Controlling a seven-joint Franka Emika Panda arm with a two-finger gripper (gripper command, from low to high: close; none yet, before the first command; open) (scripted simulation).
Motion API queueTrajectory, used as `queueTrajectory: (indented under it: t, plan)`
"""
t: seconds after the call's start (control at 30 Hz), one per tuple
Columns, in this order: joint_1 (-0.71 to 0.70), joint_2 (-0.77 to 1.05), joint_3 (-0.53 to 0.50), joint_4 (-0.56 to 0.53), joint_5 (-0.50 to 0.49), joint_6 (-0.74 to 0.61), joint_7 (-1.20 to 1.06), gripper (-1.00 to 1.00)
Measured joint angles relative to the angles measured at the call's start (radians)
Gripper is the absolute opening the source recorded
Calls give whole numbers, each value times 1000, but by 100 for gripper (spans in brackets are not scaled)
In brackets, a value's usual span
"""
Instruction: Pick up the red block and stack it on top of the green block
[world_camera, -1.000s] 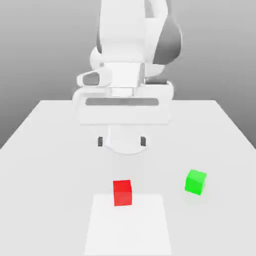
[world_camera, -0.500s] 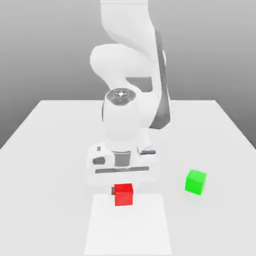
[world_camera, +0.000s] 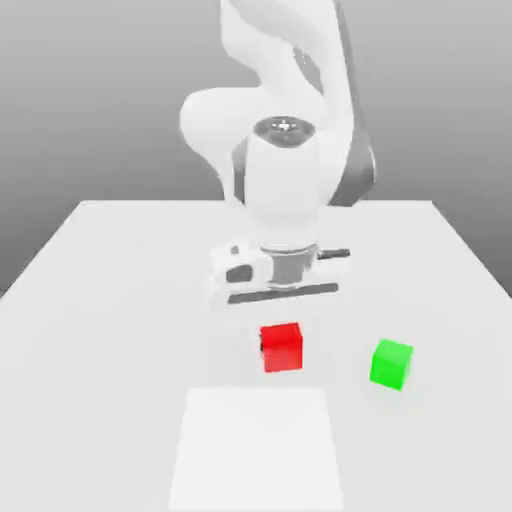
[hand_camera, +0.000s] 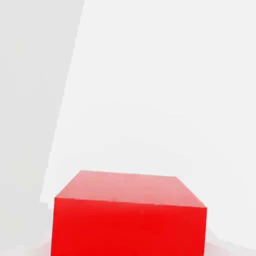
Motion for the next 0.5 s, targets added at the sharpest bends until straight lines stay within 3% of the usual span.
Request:
queueTrajectory:
  t: [0.2, 0.43, 0.47, 0.5]
  plan:
    - [233, -50, 151, 14, 78, -64, 1, -100]
    - [196, 164, 180, 23, -58, 138, 100, -100]
    - [205, 199, 165, 24, -93, 171, 124, 100]
    - [201, 199, 165, 24, -93, 171, 124, 100]
